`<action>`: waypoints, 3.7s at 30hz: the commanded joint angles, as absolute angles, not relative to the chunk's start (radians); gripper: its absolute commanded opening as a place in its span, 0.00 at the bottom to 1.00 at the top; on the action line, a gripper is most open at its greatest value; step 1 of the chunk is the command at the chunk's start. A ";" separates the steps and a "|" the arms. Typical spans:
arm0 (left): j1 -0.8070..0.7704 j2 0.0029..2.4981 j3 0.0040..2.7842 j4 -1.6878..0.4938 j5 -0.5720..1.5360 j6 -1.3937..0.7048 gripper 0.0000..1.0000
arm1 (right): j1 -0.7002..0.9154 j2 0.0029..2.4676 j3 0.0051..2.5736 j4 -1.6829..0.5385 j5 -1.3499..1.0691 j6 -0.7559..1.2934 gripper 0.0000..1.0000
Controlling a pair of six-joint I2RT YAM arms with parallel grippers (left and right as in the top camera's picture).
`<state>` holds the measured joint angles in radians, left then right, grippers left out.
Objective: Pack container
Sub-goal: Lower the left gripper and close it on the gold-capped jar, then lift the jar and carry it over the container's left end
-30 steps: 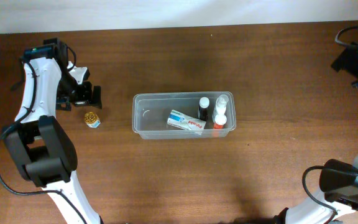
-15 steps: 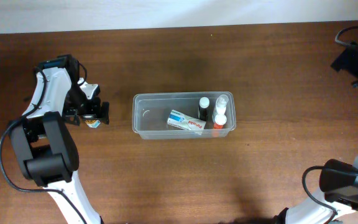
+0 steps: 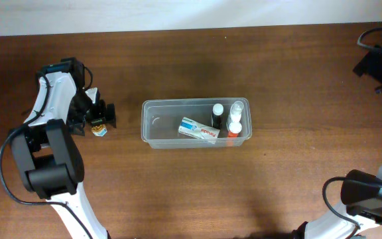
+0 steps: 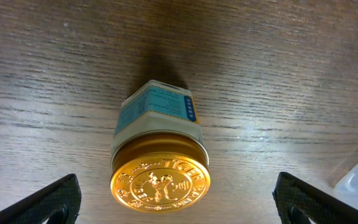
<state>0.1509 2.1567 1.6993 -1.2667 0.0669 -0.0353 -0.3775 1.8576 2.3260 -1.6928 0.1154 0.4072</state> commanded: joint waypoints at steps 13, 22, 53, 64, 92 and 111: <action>0.149 2.162 1.691 -1.239 0.046 -0.201 0.99 | -0.381 1.854 2.331 -1.698 0.125 0.400 0.98; 0.149 2.162 1.666 -1.220 -0.034 -0.269 0.99 | -0.381 1.854 2.331 -1.698 0.125 0.400 0.98; 0.127 2.168 1.599 -1.121 -0.033 -0.269 0.61 | -0.381 1.854 2.331 -1.698 0.125 0.400 0.98; 0.127 2.168 1.599 -1.088 -0.050 -0.269 0.36 | -0.381 1.854 2.331 -1.698 0.125 0.400 0.98; 0.059 2.167 2.010 -1.523 0.120 -0.121 0.35 | -0.381 1.854 2.331 -1.698 0.125 0.400 0.98; -0.184 2.146 2.154 -1.675 0.116 0.015 0.34 | -0.381 1.854 2.331 -1.698 0.125 0.400 0.98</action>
<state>-0.1390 2.1666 2.1323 -1.6810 0.1020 -0.0425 -0.3775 1.8576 2.3260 -1.6928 0.1158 0.4065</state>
